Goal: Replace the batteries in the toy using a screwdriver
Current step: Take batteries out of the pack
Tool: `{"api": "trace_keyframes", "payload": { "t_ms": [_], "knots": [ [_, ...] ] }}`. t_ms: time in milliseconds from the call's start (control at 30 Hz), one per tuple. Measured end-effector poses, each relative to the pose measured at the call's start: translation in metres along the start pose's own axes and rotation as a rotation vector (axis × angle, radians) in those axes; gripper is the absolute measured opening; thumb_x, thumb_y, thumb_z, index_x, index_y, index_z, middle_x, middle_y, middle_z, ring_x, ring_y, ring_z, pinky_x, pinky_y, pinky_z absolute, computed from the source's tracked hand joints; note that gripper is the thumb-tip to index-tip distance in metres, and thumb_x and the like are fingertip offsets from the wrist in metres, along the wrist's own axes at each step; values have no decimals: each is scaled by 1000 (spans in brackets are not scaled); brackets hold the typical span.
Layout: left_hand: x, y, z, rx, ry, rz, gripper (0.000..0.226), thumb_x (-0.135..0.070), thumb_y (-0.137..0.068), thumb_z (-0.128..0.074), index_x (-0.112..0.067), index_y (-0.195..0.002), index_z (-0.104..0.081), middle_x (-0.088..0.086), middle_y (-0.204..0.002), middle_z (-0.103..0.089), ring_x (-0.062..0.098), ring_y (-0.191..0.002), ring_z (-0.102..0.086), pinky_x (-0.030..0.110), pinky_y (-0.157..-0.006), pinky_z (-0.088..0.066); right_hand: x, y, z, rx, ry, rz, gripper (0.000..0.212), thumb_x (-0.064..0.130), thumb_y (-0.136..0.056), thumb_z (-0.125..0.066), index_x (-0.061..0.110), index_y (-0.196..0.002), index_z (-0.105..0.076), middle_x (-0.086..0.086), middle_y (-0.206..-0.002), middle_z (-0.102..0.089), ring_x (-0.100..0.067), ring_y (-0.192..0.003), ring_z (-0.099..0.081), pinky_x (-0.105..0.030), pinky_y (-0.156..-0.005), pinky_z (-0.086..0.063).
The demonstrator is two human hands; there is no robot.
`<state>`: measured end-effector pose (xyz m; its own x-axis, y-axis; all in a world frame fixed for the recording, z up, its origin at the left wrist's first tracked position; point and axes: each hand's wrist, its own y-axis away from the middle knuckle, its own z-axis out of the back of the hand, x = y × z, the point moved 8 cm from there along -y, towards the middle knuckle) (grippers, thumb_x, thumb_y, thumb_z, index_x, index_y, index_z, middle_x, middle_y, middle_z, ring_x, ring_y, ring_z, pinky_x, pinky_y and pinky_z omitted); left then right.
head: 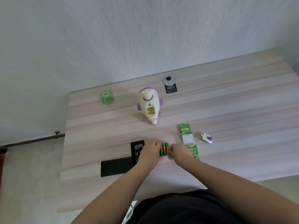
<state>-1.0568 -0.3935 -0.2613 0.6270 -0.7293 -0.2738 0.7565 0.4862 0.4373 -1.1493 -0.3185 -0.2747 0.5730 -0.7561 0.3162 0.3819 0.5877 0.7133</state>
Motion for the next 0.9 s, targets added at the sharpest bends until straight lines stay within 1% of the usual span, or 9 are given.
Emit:
{"api": "trace_keyframes", "payload": {
  "t_ms": [133, 267, 333, 400, 500, 600, 667, 800, 900],
  "knots": [
    [-2, 3, 6, -13, -72, 10, 67, -55, -77, -69, -21, -129, -43, 2, -118, -52, 23, -110, -52, 35, -87, -39, -7, 7, 7, 0, -26, 2, 26, 29, -97, -52, 10, -112, -61, -12, -106, -67, -28, -99, -64, -33, -81, -49],
    [-13, 4, 19, -110, -83, -22, 61, -58, -81, -61, -20, -126, -44, 3, -115, -51, 24, -107, -52, 36, -87, -39, -29, 21, 23, -47, -72, 26, 22, 37, -95, -53, 21, -106, -63, -5, -105, -67, -23, -95, -62, -31, -77, -49],
    [-24, 3, 21, -135, -58, -63, 54, -53, -85, -60, -19, -124, -47, 4, -114, -52, 26, -105, -52, 37, -87, -41, -47, 28, 32, -72, -138, 44, 16, 36, -94, -56, 22, -99, -64, -2, -96, -67, -19, -86, -61, -28, -72, -47],
    [-39, 1, 22, -140, -22, -109, 45, -47, -87, -60, -17, -120, -53, 6, -112, -53, 29, -105, -53, 39, -86, -40, -65, 37, 45, -146, -219, 70, 12, 33, -94, -57, 24, -88, -62, 2, -80, -65, -18, -77, -60, -29, -66, -44],
    [-63, -2, 15, -78, 5, -157, 35, -41, -93, -56, -13, -113, -61, 8, -112, -54, 29, -108, -51, 37, -85, -37, -99, 45, 65, -304, -307, 19, 21, 35, -95, -51, 21, -83, -60, 1, -69, -64, -19, -67, -62, -32, -65, -49],
    [-79, -5, 3, -19, 0, -175, 33, -40, -95, -53, -11, -105, -65, 7, -108, -57, 27, -106, -52, 37, -83, -37, -119, 41, 71, -363, -358, -13, 20, 35, -96, -49, 24, -84, -59, -2, -75, -66, -22, -69, -65, -40, -70, -55],
    [-85, -10, -3, 17, -22, -146, 38, -44, -95, -52, -10, -103, -66, 8, -105, -60, 28, -103, -54, 39, -83, -40, -119, 35, 71, -364, -365, 20, 15, 32, -96, -50, 25, -89, -62, -1, -81, -65, -22, -71, -66, -41, -71, -56],
    [-94, -19, -5, 41, -97, -62, 49, -54, -92, -53, -8, -99, -65, 10, -101, -62, 28, -97, -57, 38, -79, -42, -108, 20, 67, -320, -267, 76, 21, 23, -97, -49, 27, -108, -67, -2, -97, -66, -20, -74, -68, -29, -71, -50],
    [-97, -25, -6, 25, -84, -26, 50, -57, -87, -58, -11, -106, -62, 8, -104, -62, 27, -101, -57, 38, -83, -42, -102, 10, 62, -272, -208, 98, 23, 21, -97, -49, 28, -111, -66, 3, -103, -66, -20, -85, -67, -27, -72, -47]
  ]
}}
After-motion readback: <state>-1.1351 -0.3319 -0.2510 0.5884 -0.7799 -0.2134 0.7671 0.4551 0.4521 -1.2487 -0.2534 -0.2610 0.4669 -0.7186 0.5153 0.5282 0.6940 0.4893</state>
